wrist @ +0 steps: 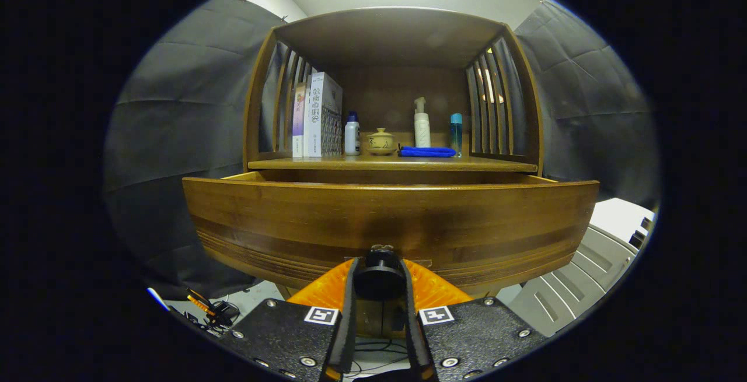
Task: Pull open the drawer, take out the items inside it, and place them on the countertop above the cabinet.
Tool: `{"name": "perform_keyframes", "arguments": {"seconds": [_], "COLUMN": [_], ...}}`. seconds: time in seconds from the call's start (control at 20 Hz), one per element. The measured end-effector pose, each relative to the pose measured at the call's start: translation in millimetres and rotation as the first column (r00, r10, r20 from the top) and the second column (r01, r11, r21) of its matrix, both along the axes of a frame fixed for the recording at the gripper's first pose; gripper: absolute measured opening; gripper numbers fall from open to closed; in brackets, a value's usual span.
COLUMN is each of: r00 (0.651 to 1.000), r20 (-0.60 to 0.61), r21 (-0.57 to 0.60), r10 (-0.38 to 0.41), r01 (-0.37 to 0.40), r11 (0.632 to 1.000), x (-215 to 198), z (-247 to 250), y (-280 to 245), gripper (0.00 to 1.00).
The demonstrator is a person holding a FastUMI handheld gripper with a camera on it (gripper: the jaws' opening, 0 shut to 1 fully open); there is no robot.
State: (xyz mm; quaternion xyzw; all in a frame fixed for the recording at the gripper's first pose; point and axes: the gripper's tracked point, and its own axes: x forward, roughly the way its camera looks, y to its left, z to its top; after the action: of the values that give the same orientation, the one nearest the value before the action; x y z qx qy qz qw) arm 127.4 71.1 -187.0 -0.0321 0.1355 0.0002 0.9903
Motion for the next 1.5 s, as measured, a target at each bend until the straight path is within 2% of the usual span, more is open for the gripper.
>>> {"name": "perform_keyframes", "arguments": {"seconds": [0.6,0.7,0.95,1.3,1.5], "r00": [1.0,0.999,0.994,0.978,0.985], "r20": [-0.013,0.01,0.084,0.184,0.152], "r21": [-0.008,-0.013,-0.034,-0.011,0.013], "r10": [0.016,0.03,0.067,0.099,0.086], "r01": [-0.016,-0.03,-0.065,-0.099,-0.089], "r11": [1.0,0.999,0.997,0.995,0.996], "x": [2,5,5,17,37], "z": [-2,-3,26,91,106], "y": [0,-2,1,6,-1], "gripper": [0.36,0.42,0.95,0.94,0.95]}}
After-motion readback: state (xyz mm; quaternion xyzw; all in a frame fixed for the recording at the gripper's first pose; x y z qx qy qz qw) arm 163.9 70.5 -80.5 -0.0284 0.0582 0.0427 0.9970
